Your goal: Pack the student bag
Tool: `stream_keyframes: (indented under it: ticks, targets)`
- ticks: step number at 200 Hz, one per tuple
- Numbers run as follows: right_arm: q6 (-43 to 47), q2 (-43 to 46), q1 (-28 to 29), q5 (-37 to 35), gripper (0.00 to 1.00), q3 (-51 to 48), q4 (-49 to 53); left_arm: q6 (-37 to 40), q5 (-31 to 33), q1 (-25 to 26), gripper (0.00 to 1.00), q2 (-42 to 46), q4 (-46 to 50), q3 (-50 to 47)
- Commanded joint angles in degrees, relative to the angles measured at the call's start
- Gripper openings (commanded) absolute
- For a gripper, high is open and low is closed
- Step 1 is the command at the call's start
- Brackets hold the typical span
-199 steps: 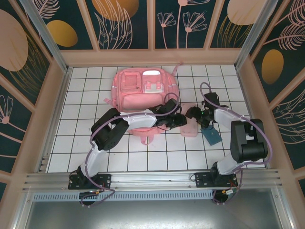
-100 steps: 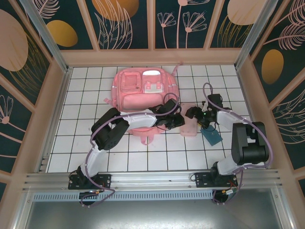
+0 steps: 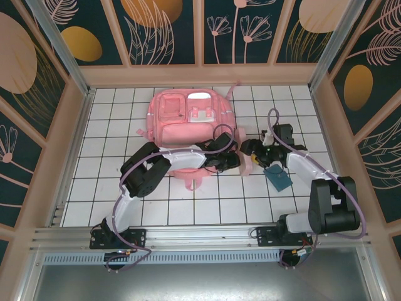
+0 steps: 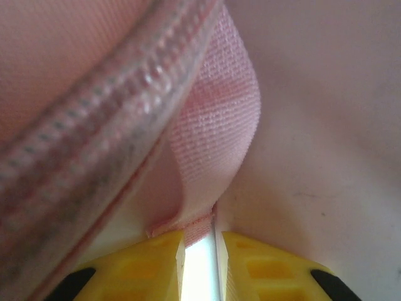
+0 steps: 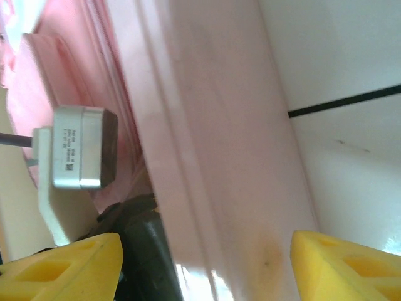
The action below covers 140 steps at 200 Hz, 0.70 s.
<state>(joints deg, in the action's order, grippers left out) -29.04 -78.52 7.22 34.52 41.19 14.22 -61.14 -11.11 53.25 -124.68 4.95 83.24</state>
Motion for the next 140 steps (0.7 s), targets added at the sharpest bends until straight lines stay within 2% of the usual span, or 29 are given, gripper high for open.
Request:
stream_keyframes:
  ticks: [1,15,48,63,106,140]
  targets:
    - [1.2,-0.3,0.6,-1.9,0.71,-0.8,2.7,1.0,0.7,0.0,0.24,-1.7,2.5,-0.6]
    - [2.0,-0.1,1.4,-4.6,0.67,-0.2,3.9,1.0,0.7,-0.1,0.24,-1.5,2.4,-0.8]
    - [5.4,-0.2,5.3,-15.9,0.64,2.6,8.8,1.6,0.3,-0.3,0.29,-1.1,2.3,-0.4]
    - [6.2,-0.4,6.8,-19.1,0.58,3.9,10.2,1.8,0.2,-0.2,0.29,-0.8,2.3,-0.1]
    - [6.3,0.0,7.7,-24.2,0.25,6.0,11.3,3.2,0.7,-0.9,0.33,2.9,4.4,0.2]
    - [4.8,3.3,7.8,-27.9,0.21,7.4,12.6,4.9,0.5,-2.2,0.43,11.5,7.2,-1.3]
